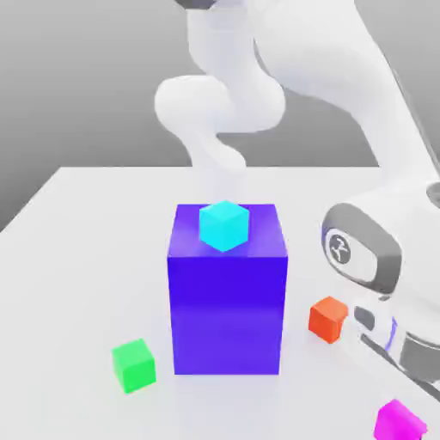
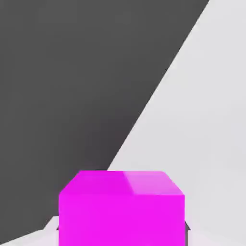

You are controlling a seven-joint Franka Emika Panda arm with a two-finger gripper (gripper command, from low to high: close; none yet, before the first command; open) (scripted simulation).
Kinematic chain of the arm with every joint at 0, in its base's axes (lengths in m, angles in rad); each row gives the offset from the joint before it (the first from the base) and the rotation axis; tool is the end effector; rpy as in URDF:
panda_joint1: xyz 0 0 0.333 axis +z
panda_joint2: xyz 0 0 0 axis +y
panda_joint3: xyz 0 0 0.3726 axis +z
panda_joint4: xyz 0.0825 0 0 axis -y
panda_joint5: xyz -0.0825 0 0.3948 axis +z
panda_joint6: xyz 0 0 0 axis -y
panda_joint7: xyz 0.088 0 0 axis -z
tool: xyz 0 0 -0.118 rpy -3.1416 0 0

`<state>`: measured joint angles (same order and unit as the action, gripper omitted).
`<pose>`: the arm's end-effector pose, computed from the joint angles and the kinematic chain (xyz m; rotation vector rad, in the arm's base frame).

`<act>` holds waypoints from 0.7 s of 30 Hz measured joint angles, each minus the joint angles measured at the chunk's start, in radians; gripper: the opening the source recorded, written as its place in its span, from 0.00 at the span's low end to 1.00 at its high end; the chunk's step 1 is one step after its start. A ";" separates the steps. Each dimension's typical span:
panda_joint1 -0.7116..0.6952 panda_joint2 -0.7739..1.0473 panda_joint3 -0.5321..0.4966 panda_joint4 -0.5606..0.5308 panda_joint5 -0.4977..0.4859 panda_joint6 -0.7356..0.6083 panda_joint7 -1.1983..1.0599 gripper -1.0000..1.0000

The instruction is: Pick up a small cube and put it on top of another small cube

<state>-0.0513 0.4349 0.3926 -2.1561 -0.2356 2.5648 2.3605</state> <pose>0.5631 0.1971 0.2416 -1.8669 2.4936 0.0423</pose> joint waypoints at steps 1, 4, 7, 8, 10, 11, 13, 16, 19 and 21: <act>-0.024 -0.020 0.009 -0.014 0.026 0.001 -0.018 0.00; -0.087 -0.081 0.029 -0.056 0.104 0.004 -0.074 0.00; -0.147 -0.136 0.040 -0.094 0.167 0.006 -0.143 0.00; -0.167 -0.152 0.042 -0.105 0.182 0.007 -0.170 0.00; -0.203 -0.184 0.042 -0.127 0.209 0.008 -0.227 0.00; -0.220 -0.199 0.040 -0.138 0.221 0.008 -0.255 0.00; -0.254 -0.228 0.038 -0.159 0.241 0.009 -0.308 0.00; -0.296 -0.271 0.024 -0.191 0.268 0.010 -0.385 0.00; -0.334 -0.309 0.006 -0.223 0.285 0.012 -0.456 0.00; -0.362 -0.333 -0.008 -0.245 0.291 0.013 -0.498 0.00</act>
<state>-0.4132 0.1021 0.3841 -2.4007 0.0550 2.5779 1.8621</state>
